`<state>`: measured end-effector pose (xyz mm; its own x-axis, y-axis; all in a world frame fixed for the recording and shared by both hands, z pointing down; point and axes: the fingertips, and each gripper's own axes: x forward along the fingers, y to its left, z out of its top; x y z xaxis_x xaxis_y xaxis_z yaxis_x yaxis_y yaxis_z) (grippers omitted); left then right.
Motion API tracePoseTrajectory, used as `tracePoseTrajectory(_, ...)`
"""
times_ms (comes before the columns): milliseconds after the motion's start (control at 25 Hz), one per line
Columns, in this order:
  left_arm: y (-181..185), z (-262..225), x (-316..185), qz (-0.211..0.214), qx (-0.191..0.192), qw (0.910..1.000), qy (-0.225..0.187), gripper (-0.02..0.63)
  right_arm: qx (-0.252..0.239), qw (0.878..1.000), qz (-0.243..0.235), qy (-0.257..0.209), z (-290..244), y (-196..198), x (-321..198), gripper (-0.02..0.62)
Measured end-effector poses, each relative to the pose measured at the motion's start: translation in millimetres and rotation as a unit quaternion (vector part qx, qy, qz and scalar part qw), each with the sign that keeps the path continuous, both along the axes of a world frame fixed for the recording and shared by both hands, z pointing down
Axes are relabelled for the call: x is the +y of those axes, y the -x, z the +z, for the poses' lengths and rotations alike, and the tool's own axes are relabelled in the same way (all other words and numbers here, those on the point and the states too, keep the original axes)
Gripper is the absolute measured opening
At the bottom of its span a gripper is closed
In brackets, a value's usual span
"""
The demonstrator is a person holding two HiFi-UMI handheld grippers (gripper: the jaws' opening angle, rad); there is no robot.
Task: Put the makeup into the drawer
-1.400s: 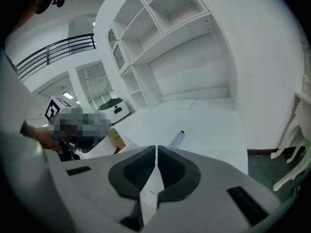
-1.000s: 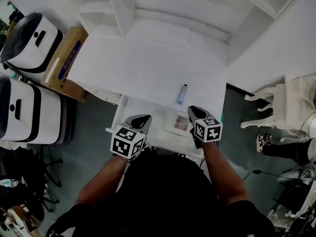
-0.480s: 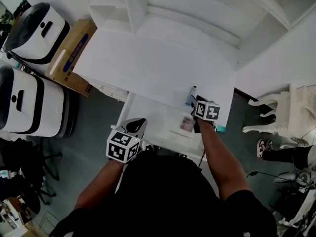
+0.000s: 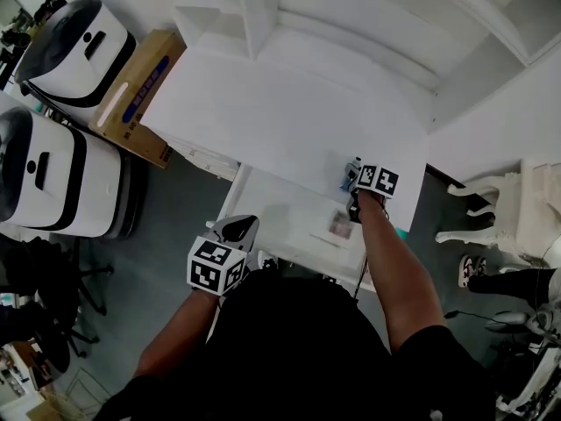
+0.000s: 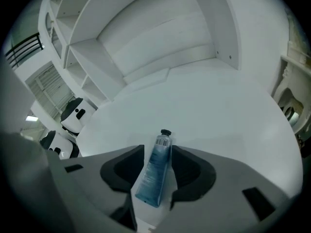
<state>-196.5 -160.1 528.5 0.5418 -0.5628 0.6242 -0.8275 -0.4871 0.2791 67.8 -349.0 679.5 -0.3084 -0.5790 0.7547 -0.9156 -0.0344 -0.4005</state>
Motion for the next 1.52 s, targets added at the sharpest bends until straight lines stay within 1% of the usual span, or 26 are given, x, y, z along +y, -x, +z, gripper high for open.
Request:
tracePoseTrajectory(160, 6, 0, 2, -0.01, 0.002, 0.9999, -0.001, 0.011, 0.018, 1.0, 0.006, 0.015, 5, -3, -1, 0.166)
tracePoseTrajectory(240, 9, 0, 2, -0.013, 0.003, 0.9999, -0.002, 0.011, 0.023, 1.0, 0.011, 0.018, 5, -6, -1, 0.148)
tracePoseTrajectory(360, 11, -1, 1, -0.015, 0.006, 0.9999, -0.003, 0.011, 0.012, 1.0, 0.017, 0.023, 5, -7, -1, 0.134)
tracePoseTrajectory(560, 12, -1, -1, -0.01, 0.007, 0.9999, -0.007, 0.011, -0.013, 0.999, 0.028, 0.022, 3, -9, 1, 0.129)
tracePoseTrajectory(840, 5, -4, -3, 0.004, 0.01, 0.9999, -0.011, 0.011, -0.037, 0.999, 0.022, -0.005, -19, -6, 7, 0.127)
tracePoseTrajectory(1040, -3, -5, -6, 0.015, 0.014, 0.9997, -0.013, 0.011, -0.049, 0.998, 0.002, -0.035, -46, 2, 15, 0.127)
tracePoseTrajectory(1520, -32, 1, -9, 0.065, 0.013, 0.9977, -0.01, 0.011, -0.064, 0.993, -0.046, -0.085, -99, 11, 72, 0.127)
